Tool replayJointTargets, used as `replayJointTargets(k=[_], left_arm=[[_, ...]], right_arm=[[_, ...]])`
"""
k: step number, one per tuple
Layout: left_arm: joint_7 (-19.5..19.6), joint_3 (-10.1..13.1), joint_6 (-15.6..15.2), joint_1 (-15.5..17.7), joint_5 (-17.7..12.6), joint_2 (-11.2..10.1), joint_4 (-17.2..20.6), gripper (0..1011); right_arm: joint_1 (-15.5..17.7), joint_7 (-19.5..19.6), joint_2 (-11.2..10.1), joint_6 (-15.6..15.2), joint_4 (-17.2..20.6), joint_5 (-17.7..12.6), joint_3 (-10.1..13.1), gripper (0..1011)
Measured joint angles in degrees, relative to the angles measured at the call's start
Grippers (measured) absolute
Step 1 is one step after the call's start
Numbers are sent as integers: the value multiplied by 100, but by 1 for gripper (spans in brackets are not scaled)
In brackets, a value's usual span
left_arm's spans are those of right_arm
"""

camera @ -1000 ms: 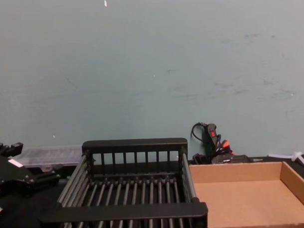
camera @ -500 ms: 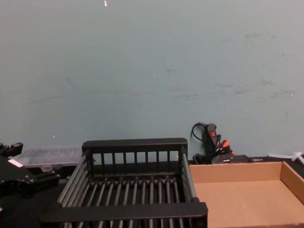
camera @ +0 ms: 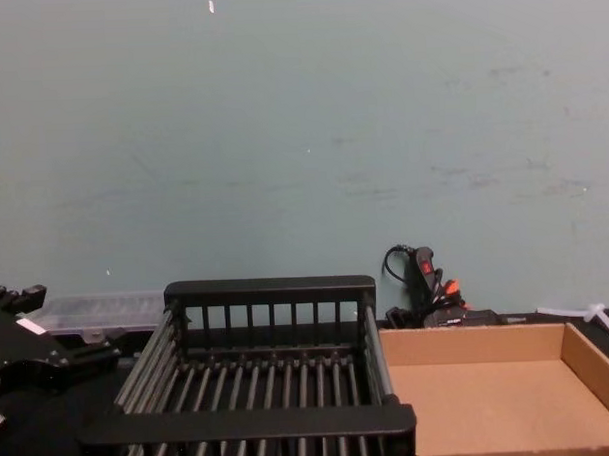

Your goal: Pick up the white tape and place it into the black box , Pick up the silver tape and place it into the brown box.

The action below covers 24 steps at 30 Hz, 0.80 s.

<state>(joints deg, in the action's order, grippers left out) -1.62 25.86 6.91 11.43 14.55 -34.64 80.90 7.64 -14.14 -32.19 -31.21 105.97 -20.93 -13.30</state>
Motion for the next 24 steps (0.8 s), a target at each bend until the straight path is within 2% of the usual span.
replayJointTargets(k=[11, 17, 24], left_arm=[[0, 0, 0, 0, 0, 0, 0, 1001], [0, 0, 0, 0, 0, 0, 0, 1002], [0, 0, 0, 0, 0, 0, 0, 1001]], right_arm=[[-267, -160, -7, 343, 74, 146, 162, 160], [-606, -213, 31, 546, -73, 326, 144, 160], [-1160, -246, 184, 731, -425, 615, 25, 160]])
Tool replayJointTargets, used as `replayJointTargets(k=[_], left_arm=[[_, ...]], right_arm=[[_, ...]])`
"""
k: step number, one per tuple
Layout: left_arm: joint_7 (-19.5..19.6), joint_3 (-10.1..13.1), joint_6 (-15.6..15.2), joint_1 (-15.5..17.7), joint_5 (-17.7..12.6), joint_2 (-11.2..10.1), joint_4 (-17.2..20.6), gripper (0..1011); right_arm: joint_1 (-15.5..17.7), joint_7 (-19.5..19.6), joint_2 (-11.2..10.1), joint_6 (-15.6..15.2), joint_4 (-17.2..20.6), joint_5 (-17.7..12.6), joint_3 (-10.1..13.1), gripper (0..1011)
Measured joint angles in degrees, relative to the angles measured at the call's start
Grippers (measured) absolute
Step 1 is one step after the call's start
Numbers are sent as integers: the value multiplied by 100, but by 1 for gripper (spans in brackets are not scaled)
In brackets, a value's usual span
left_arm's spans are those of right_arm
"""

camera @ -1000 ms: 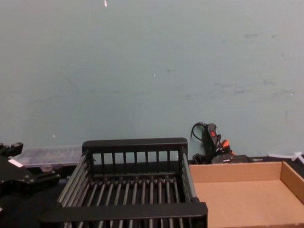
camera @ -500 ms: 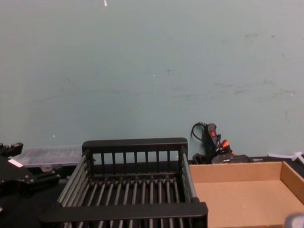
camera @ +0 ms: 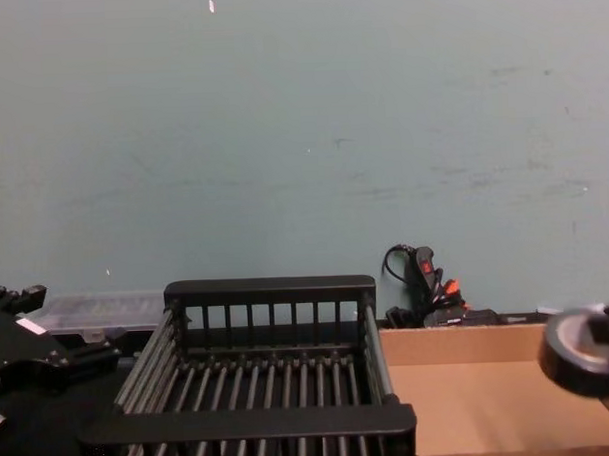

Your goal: Pick up the white tape and place it into the black box , Pick up the silver tape and place it into the brown box.

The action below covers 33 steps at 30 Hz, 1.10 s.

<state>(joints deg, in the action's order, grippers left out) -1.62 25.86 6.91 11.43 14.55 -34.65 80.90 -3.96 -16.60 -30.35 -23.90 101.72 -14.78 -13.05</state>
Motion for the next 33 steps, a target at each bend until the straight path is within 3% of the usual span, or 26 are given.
replayJointTargets(k=[10, 16, 24, 33], left_arm=[[0, 0, 0, 0, 0, 0, 0, 1001], [0, 0, 0, 0, 0, 0, 0, 1001], [0, 0, 0, 0, 0, 0, 0, 1001], [0, 0, 0, 0, 0, 0, 0, 1001]], right_arm=[[-657, 3, 266, 387, -655, 465, -232, 160], [-1028, 100, 535, 976, -1280, 846, -416, 160], [-1303, 230, 833, 1498, -2014, 1189, -558, 160], [-1445, 291, 1086, 1683, -2605, 1446, -632, 160]])
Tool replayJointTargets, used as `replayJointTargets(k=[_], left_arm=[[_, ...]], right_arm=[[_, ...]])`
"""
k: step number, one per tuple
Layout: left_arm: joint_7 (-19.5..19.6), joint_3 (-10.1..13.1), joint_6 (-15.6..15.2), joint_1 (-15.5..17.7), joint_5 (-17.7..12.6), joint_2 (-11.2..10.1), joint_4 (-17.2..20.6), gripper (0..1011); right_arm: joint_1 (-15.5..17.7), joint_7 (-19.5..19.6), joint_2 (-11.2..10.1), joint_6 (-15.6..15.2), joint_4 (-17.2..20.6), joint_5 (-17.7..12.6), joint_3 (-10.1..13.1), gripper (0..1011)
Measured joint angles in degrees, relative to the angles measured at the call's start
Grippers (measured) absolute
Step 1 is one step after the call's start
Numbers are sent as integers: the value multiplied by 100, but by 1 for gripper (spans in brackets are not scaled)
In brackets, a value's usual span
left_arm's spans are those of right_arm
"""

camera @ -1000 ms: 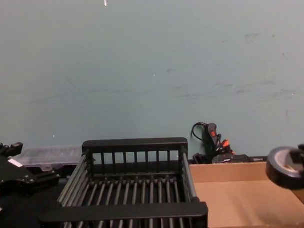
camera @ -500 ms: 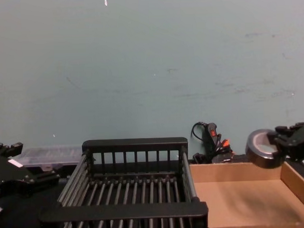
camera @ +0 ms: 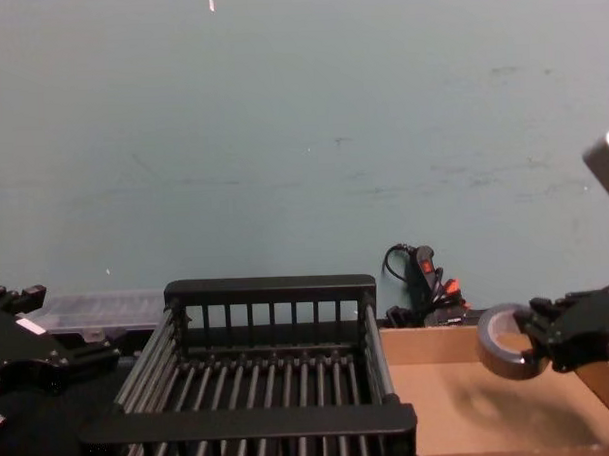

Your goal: Pick up the white tape and place it into the black box , Pick up the silver tape and place it into the brown box.

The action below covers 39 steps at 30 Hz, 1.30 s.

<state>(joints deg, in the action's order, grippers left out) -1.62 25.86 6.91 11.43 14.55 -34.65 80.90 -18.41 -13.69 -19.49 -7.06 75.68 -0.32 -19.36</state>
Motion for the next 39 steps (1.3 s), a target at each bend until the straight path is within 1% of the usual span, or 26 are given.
replayJointTargets(k=[6, 15, 17, 18, 20, 22, 24, 25, 28, 29, 30, 32, 34, 36, 39], left_arm=[[0, 0, 0, 0, 0, 0, 0, 1001], [0, 0, 0, 0, 0, 0, 0, 1001], [0, 0, 0, 0, 0, 0, 0, 1001], [0, 0, 0, 0, 0, 0, 0, 1001], [0, 0, 0, 0, 0, 0, 0, 1001], [0, 0, 0, 0, 0, 0, 0, 1001], [0, 0, 0, 0, 0, 0, 0, 1001], [0, 0, 0, 0, 0, 0, 0, 1001], [0, 0, 0, 0, 0, 0, 0, 1001], [0, 0, 0, 0, 0, 0, 0, 1001], [0, 0, 0, 0, 0, 0, 0, 1001], [0, 0, 0, 0, 0, 0, 0, 1001], [0, 0, 0, 0, 0, 0, 0, 1001], [0, 0, 0, 0, 0, 0, 0, 1001], [0, 0, 0, 0, 0, 0, 0, 1001]], right_arm=[[-7, -8, 90, 10, -113, 81, 9, 160], [-5, -13, 73, 6, -94, 74, 14, 161], [-4, -15, 69, 4, -88, 70, 16, 182], [-4, -15, 69, 4, -87, 68, 16, 227], [-3, -16, 66, 2, -83, 64, 17, 268], [-1, -17, 64, 0, -80, 60, 18, 348], [-1, -18, 64, -1, -78, 58, 18, 386], [0, -19, 62, -1, -75, 56, 18, 449], [1, -19, 61, -3, -73, 53, 18, 508], [2, -19, 60, -4, -72, 52, 18, 567], [2, -19, 60, -4, -72, 52, 18, 589], [3, -19, 58, -6, -71, 51, 18, 670], [4, -19, 58, -7, -69, 50, 18, 708], [4, -19, 56, -8, -68, 49, 18, 789], [4, -19, 55, -10, -66, 48, 18, 862]])
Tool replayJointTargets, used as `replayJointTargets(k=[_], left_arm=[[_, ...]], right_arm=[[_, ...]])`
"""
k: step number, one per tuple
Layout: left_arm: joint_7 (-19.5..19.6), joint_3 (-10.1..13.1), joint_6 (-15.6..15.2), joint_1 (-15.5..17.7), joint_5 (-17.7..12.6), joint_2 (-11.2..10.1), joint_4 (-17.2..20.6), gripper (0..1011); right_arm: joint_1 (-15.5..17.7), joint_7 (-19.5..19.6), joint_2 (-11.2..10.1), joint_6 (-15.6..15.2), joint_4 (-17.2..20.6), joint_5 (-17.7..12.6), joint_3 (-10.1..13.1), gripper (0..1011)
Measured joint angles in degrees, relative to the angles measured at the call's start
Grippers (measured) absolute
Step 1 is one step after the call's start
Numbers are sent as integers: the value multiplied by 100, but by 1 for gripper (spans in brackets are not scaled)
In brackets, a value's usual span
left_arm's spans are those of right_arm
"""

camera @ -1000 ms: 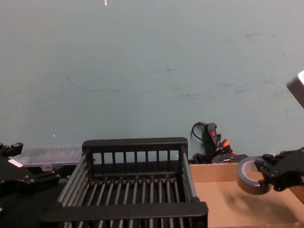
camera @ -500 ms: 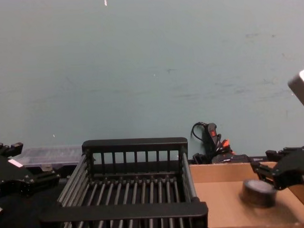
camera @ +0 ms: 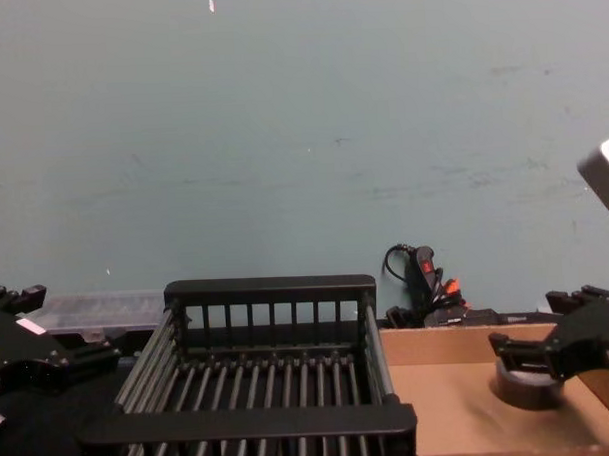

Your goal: Pick up the white tape and place it into the black box , Pick up the silver tape and place it into the brown box.

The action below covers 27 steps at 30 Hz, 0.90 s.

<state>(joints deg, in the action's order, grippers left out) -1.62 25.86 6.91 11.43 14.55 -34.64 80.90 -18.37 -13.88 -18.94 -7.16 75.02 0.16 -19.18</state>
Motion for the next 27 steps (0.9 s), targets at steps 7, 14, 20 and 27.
replayJointTargets(k=[7, 14, 20, 27], left_arm=[[0, 0, 0, 0, 0, 0, 0, 1001], [0, 0, 0, 0, 0, 0, 0, 1001], [0, 0, 0, 0, 0, 0, 0, 1001], [0, 0, 0, 0, 0, 0, 0, 1001]], right_arm=[[0, 0, -1, -1, 2, -4, 0, 1002], [0, 0, -1, 0, 2, -7, 0, 1002], [98, -73, 1, -30, 181, -32, 118, 1003], [455, -342, -84, -350, 832, -215, 335, 1002]])
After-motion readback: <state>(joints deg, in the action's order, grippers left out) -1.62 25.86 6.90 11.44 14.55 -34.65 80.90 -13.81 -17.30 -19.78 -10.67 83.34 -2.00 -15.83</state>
